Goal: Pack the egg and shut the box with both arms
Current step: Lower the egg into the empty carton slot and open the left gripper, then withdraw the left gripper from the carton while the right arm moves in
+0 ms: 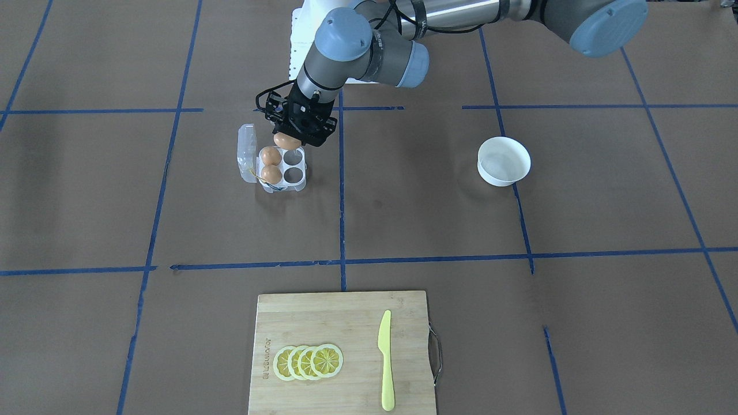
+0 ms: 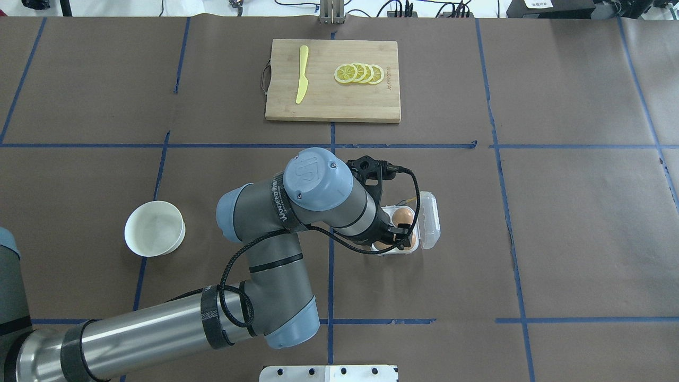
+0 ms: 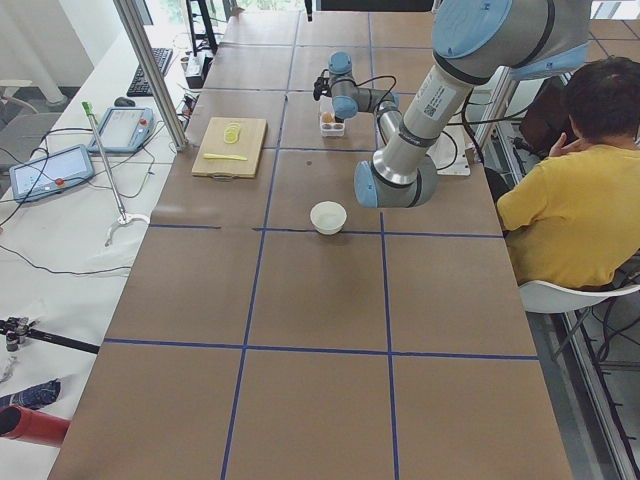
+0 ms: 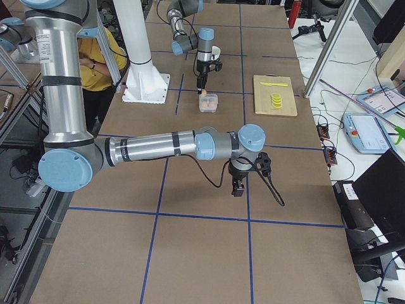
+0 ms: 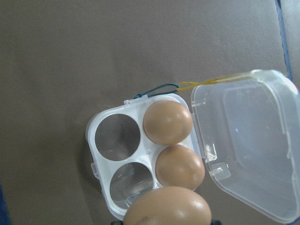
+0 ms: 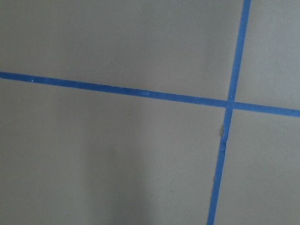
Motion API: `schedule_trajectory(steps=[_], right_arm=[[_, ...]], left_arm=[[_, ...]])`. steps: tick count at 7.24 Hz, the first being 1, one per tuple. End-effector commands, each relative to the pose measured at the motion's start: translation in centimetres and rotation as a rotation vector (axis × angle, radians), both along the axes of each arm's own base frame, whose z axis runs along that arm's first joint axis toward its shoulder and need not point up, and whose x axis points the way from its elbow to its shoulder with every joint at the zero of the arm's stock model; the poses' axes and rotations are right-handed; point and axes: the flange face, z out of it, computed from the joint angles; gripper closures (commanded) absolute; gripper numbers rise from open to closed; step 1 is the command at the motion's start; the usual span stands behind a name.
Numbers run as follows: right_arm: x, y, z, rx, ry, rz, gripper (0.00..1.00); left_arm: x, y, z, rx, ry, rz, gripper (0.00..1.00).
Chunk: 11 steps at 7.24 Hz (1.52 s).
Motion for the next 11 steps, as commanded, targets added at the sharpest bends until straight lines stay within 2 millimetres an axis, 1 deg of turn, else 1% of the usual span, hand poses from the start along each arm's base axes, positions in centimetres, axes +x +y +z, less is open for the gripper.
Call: schedule_trajectory(steps=[1, 2, 4, 5, 6, 7, 8, 9, 10, 11], right_arm=[[-0.1, 0.0, 0.1, -0.002, 0.000, -0.001, 0.00], [0.0, 0.0, 0.0, -0.001, 0.000, 0.001, 0.00], [-0.1, -0.2, -0.4, 0.006, -0.001, 0.000, 0.00], [-0.2, -0.2, -0.4, 0.007, -0.003, -0.002, 0.00], [-1.4, -0.4, -0.9, 0.031, -0.034, -0.023, 0.00], [-2.7, -0.5, -1.8, 0.046, -0.077, -0.010, 0.00], [-5.7, -0.4, -3.7, 0.030, -0.105, 0.050, 0.00], [-8.8, 0.0, -5.2, 0.019, -0.144, 0.115, 0.00], [-11.9, 0.7, -6.5, -0.007, -0.187, 0.173, 0.00], [-15.7, 2.1, -7.5, -0.070, -0.196, 0.206, 0.00]], left_arm=[[0.0, -0.3, 0.2, 0.015, -0.002, -0.030, 0.51], [0.1, -0.4, 0.5, 0.013, -0.008, -0.030, 0.01], [0.0, -0.5, 0.4, 0.016, -0.007, -0.030, 0.00], [-0.4, -0.8, 0.2, 0.019, -0.002, -0.036, 0.00], [-2.3, -2.2, -0.2, 0.029, 0.012, -0.062, 0.00], [-5.2, -3.6, 0.0, 0.037, 0.025, -0.093, 0.00], [-8.3, -4.4, 2.3, 0.062, 0.021, -0.108, 0.00], [-10.6, -6.0, 4.9, 0.084, -0.006, -0.110, 0.00], [-13.8, -8.3, 7.4, 0.115, -0.030, -0.119, 0.00], [-17.1, -11.5, 9.3, 0.152, -0.072, -0.155, 0.00]])
